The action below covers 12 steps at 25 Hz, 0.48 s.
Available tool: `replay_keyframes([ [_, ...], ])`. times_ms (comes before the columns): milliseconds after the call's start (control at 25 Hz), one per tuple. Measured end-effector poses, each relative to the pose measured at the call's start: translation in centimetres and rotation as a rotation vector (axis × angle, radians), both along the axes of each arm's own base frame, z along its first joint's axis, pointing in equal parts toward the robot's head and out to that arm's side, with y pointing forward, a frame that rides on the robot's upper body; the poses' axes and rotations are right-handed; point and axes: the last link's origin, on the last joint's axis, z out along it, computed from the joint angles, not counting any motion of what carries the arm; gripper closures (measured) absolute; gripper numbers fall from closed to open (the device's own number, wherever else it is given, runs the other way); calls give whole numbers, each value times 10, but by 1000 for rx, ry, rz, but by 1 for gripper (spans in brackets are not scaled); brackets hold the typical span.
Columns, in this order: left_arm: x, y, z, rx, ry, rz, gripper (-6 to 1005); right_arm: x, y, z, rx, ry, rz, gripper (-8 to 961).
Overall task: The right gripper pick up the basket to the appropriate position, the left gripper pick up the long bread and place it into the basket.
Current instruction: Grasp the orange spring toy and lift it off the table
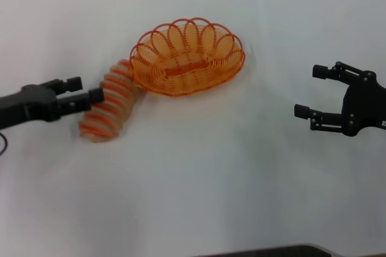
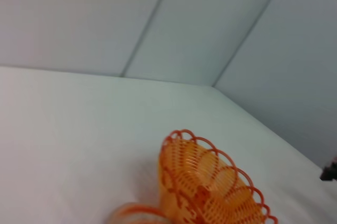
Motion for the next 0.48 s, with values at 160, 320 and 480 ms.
replay_keyframes([
  [160, 2, 11, 12, -28, -11, 104, 145, -1, 4, 0, 3, -2, -6, 23],
  [320, 12, 26, 24, -120, 19, 190, 145, -2, 9, 1, 0, 1, -17, 23],
  [480, 26, 36, 24, -225, 157, 196, 145, -4, 12, 1, -1, 3, -18, 22],
])
